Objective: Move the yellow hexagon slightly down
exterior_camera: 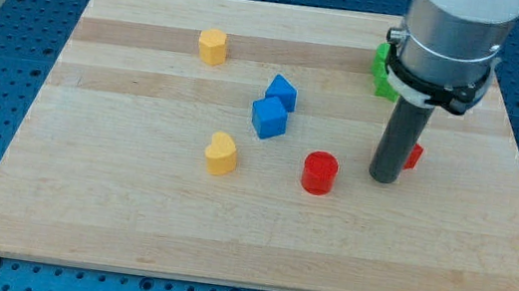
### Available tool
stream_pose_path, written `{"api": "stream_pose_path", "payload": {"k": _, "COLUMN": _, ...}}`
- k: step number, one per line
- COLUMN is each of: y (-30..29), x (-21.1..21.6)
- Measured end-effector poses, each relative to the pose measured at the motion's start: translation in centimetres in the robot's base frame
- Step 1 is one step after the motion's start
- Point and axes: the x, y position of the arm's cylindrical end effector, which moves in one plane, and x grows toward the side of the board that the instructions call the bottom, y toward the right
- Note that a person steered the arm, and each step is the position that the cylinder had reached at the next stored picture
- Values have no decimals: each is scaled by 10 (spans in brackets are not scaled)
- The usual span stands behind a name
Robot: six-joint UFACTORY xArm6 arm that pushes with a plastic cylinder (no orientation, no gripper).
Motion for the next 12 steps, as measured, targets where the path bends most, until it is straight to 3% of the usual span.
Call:
{"api": "stream_pose_path", "payload": {"k": 3, "y": 24, "x": 0}}
{"api": "stream_pose_path", "payload": {"k": 6, "y": 25, "x": -31}}
{"api": "stream_pose_path", "payload": {"k": 9, "y": 70, "x": -31}}
{"api": "stream_pose_path", "payload": {"k": 12, "y": 54, "x": -47}}
